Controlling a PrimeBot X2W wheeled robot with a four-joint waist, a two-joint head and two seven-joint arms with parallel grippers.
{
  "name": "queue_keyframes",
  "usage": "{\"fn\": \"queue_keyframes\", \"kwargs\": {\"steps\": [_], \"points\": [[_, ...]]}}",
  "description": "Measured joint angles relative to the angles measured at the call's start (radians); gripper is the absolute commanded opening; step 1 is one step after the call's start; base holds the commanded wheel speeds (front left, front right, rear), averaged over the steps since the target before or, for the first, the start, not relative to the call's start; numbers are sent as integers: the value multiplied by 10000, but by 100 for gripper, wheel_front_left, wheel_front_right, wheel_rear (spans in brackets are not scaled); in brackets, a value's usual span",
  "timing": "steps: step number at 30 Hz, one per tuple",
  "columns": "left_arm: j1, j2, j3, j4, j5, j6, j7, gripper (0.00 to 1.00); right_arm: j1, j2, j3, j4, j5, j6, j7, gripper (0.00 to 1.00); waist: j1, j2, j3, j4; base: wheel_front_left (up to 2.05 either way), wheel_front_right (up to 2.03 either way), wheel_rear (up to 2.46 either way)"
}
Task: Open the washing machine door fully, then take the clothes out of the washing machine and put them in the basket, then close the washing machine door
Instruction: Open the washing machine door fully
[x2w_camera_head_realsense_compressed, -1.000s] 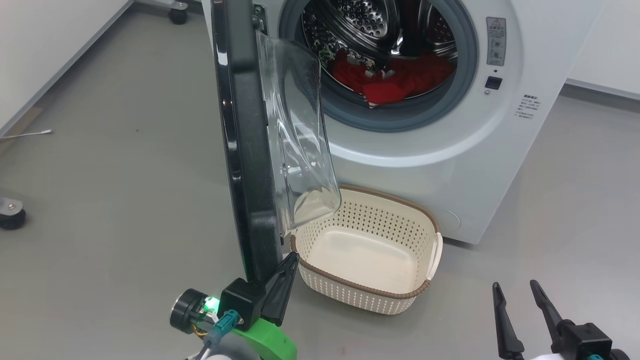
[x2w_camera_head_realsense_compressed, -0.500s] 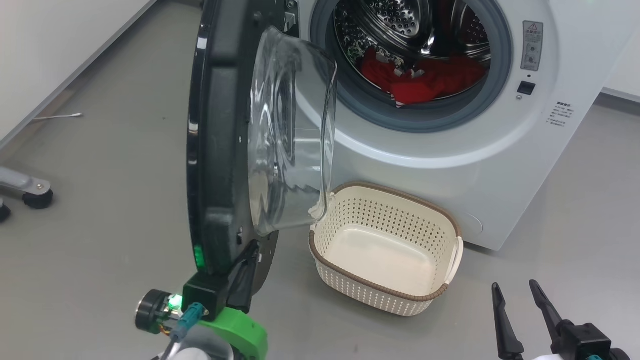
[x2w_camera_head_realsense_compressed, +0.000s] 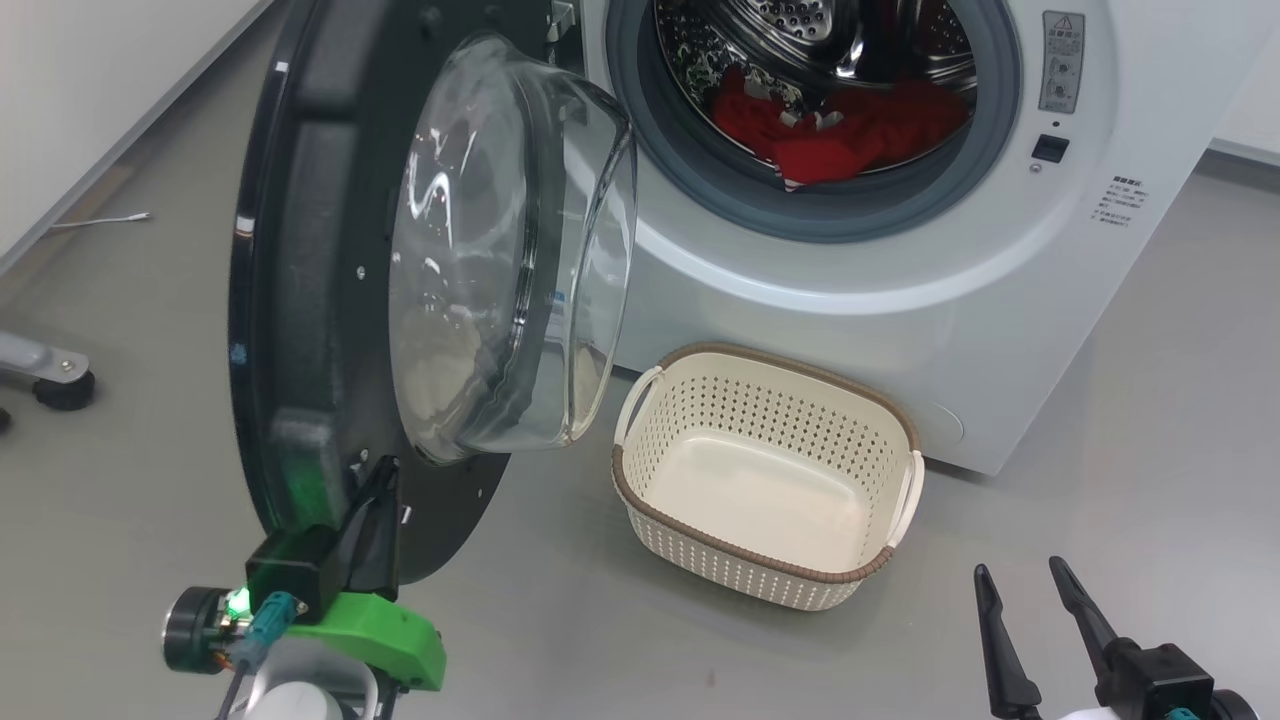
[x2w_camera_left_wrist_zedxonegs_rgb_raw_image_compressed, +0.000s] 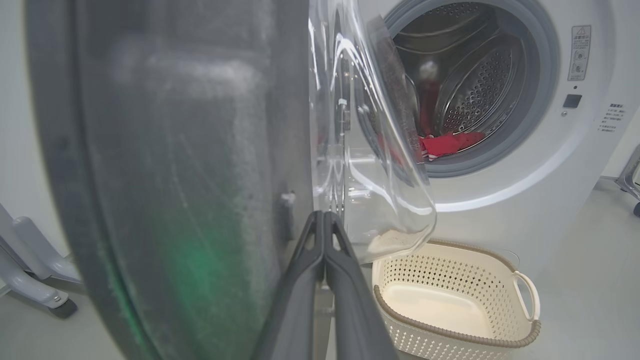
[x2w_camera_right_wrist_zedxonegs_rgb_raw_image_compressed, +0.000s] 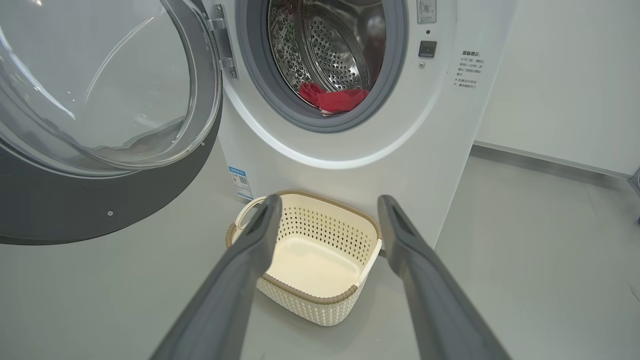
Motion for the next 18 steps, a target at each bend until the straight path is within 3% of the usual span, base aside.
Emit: {"fn": "queue_keyframes", "kwargs": {"steps": [18], "points": [[-499,0,2117,196,-370,46,-337,0,-306,-192,-267,-221,-136,82,0,100,0,0,1044,-385,0,0,0]]}}
